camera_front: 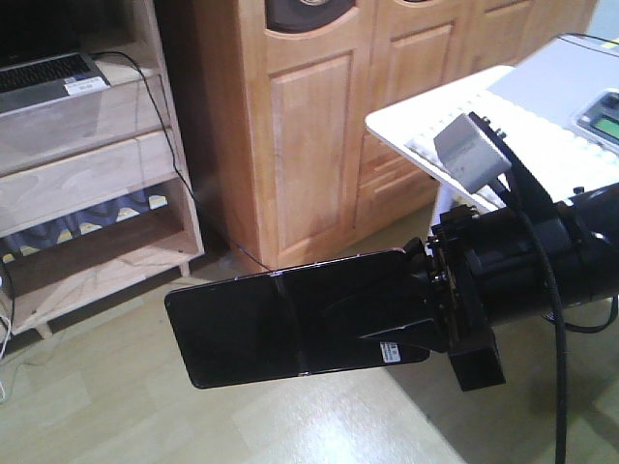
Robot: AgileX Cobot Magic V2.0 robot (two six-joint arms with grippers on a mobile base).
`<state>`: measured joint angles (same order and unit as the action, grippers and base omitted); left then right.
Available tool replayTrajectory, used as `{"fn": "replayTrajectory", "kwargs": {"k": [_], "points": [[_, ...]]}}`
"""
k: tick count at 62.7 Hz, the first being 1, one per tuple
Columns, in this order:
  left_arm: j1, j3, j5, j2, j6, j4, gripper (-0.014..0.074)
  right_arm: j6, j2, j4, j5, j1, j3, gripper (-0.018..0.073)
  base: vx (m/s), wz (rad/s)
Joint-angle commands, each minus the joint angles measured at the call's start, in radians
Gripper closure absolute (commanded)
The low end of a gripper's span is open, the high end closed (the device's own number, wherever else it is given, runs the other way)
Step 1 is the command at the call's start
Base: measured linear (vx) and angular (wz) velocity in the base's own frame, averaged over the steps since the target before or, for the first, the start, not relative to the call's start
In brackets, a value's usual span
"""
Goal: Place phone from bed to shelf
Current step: 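Carry the phone in the right gripper toward the wooden shelf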
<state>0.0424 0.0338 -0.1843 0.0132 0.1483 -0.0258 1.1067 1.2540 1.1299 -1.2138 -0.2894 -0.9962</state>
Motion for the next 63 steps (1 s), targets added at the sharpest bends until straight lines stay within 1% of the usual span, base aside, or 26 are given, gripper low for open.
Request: {"fn": "replayTrajectory", "kwargs": {"k": [1, 33, 63], "points": [[-0.004, -0.021, 0.072, 0.013, -0.006, -0.009, 0.0595, 0.005, -0.026, 0.09, -0.072, 0.001, -0.026, 0.0561, 0.35, 0.18], [-0.004, -0.021, 0.072, 0.013, -0.006, -0.009, 0.0595, 0.005, -0.026, 0.09, -0.072, 0.001, -0.026, 0.0561, 0.34, 0.2], [-0.004, -0.021, 0.072, 0.013, -0.006, -0.009, 0.0595, 0.005, -0.026, 0.09, -0.072, 0.001, -0.026, 0.0561, 0.26, 0.37]]}}
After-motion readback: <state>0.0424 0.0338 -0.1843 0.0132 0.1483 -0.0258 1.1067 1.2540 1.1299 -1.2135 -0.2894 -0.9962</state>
